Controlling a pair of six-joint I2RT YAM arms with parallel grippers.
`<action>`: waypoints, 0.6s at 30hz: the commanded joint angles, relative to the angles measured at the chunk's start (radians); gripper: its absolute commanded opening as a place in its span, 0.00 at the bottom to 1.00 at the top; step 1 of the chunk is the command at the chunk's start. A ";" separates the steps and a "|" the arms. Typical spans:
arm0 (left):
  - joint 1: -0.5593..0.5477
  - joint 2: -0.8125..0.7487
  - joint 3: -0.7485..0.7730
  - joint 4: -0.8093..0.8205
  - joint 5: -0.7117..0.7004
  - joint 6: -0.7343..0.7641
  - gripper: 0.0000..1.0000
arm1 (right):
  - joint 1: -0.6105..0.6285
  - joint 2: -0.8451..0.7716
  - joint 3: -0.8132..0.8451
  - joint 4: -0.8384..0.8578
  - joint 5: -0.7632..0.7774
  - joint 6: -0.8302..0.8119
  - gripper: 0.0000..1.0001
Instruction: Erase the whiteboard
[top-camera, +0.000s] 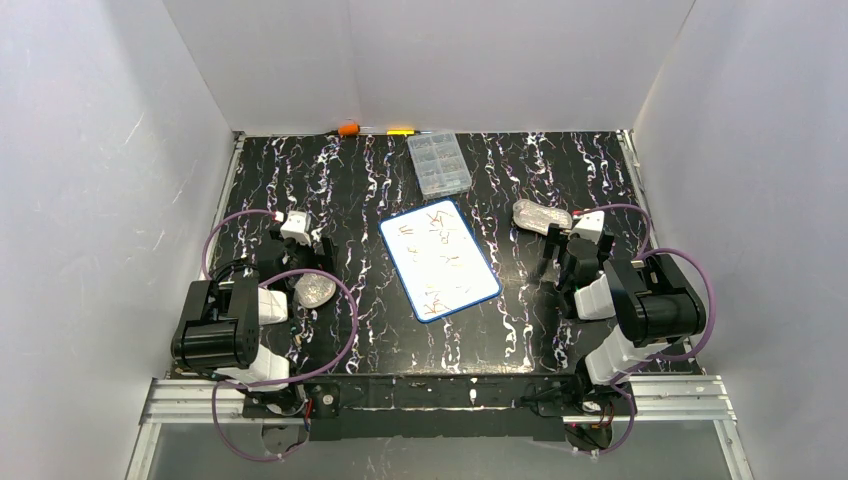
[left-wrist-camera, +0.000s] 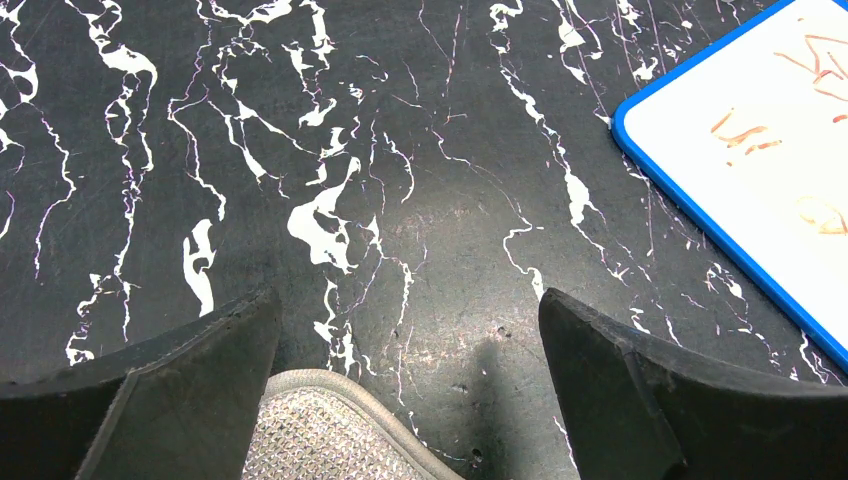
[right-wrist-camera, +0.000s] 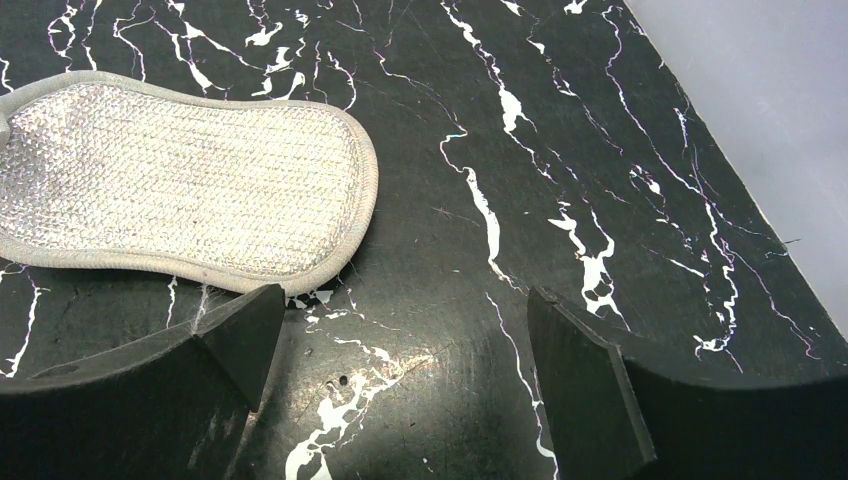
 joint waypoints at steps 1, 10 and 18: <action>0.003 -0.018 -0.001 0.015 -0.005 0.008 0.99 | -0.003 -0.011 -0.001 0.049 0.002 0.001 1.00; 0.005 -0.019 0.001 0.015 -0.010 0.003 0.99 | -0.003 -0.052 0.002 0.013 0.052 0.029 1.00; 0.030 -0.185 0.409 -0.797 -0.032 0.034 0.99 | 0.008 -0.314 0.315 -0.747 0.371 0.411 1.00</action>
